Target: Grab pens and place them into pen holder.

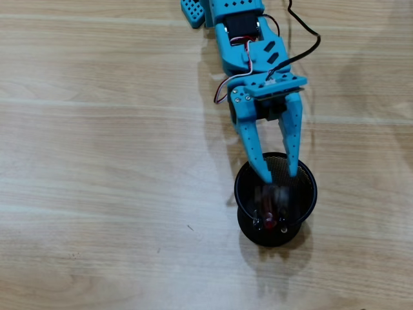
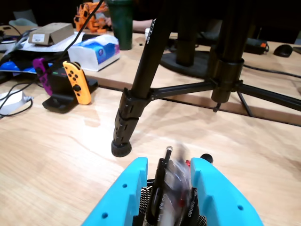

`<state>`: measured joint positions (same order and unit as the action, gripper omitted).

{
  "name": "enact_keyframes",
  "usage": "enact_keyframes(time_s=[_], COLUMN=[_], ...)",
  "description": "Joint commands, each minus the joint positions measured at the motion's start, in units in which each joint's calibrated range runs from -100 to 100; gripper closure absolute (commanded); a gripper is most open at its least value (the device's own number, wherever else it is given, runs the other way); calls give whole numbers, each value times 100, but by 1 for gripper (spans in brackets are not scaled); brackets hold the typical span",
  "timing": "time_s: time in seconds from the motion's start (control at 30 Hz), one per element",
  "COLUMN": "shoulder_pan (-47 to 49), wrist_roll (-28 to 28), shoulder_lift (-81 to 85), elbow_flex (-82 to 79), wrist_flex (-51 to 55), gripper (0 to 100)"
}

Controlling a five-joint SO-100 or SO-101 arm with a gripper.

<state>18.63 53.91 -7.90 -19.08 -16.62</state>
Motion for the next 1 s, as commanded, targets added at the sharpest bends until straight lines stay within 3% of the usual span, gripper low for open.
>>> enact_keyframes(time_s=[0.0, 0.17, 0.4, 0.8, 0.97], shoulder_pan=[-93, -75, -93, -486, -925], wrist_roll=[-67, -198, -1187, -3140, -3732], shoulder_lift=[123, 166, 1151, 4667, 6077], elbow_flex=[43, 62, -29, -1178, -2300], wrist_flex=[-120, -74, 445, 5302, 6258], gripper=[89, 96, 98, 98, 98])
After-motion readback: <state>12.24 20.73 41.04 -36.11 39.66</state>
